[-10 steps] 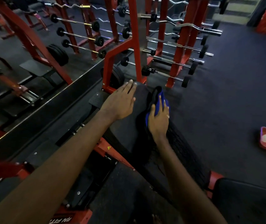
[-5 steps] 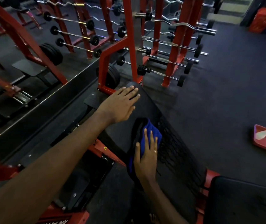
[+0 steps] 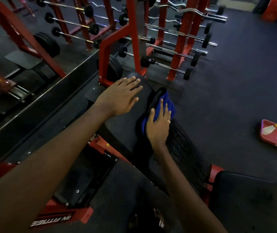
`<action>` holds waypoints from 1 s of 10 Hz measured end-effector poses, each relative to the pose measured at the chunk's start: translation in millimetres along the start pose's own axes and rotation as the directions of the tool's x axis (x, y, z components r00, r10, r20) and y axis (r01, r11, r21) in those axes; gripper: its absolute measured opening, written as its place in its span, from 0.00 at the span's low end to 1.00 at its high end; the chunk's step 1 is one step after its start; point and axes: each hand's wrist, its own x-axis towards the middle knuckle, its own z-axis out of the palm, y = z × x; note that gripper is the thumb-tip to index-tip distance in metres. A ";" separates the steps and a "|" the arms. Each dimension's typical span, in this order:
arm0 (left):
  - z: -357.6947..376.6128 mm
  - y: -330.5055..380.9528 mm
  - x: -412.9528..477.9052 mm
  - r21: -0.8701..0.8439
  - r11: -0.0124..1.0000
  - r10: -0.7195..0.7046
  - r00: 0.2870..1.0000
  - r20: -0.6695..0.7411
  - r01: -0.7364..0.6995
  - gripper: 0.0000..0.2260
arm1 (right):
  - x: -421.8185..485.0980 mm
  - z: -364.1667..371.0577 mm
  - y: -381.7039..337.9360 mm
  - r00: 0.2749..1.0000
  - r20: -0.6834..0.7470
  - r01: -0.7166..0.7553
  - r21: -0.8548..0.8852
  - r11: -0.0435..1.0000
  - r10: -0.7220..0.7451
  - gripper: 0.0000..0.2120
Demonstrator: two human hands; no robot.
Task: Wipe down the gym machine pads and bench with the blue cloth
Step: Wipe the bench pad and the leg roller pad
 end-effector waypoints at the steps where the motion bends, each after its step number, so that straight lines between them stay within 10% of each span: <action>1: 0.8 -0.9 1.2 0.002 1.000 0.000 1.000 -0.007 0.000 0.23 | -70.6 -5.7 5.5 0.994 0.049 0.102 0.012 0.995 -0.102 0.27; 3: 0.9 -0.9 0.8 -0.004 1.000 -0.003 1.000 -0.015 0.003 0.24 | -123.1 -15.5 39.1 0.984 0.102 0.145 0.030 0.989 -0.147 0.27; 7: 0.4 -0.7 0.5 -0.025 1.000 -0.006 1.000 -0.011 0.006 0.23 | 53.7 -7.4 41.0 0.959 -0.056 -0.279 0.014 0.960 0.279 0.25; 10: -0.3 0.3 1.6 -0.009 1.000 -0.013 1.000 -0.016 0.013 0.24 | -105.5 -13.1 13.9 0.991 0.093 0.098 0.034 0.995 -0.101 0.25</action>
